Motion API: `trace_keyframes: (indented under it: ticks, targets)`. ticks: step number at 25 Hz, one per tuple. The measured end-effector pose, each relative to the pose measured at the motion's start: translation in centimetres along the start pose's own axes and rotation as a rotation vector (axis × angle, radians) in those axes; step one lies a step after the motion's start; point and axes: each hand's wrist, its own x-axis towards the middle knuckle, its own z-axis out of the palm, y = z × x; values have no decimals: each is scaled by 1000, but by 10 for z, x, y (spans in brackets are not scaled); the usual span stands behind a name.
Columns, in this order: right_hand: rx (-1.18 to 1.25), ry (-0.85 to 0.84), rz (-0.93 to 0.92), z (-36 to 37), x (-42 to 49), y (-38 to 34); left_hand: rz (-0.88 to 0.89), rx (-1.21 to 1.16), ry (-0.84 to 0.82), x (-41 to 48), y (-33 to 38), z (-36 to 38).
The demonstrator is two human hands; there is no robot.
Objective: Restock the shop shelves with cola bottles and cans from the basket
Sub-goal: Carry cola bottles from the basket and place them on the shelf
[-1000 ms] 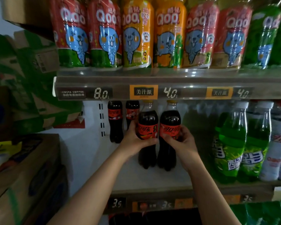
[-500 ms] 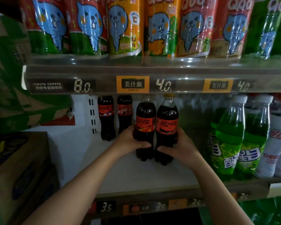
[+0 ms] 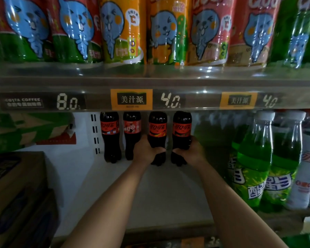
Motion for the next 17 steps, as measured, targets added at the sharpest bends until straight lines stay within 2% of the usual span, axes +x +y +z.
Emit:
trace_keyframes:
  ticks: [8, 17]
  targets:
    - [58, 14, 8, 11, 26, 12, -20, 19, 80, 13, 6, 15]
    - [100, 21, 6, 16, 32, 15, -28, 12, 82, 15, 3, 18]
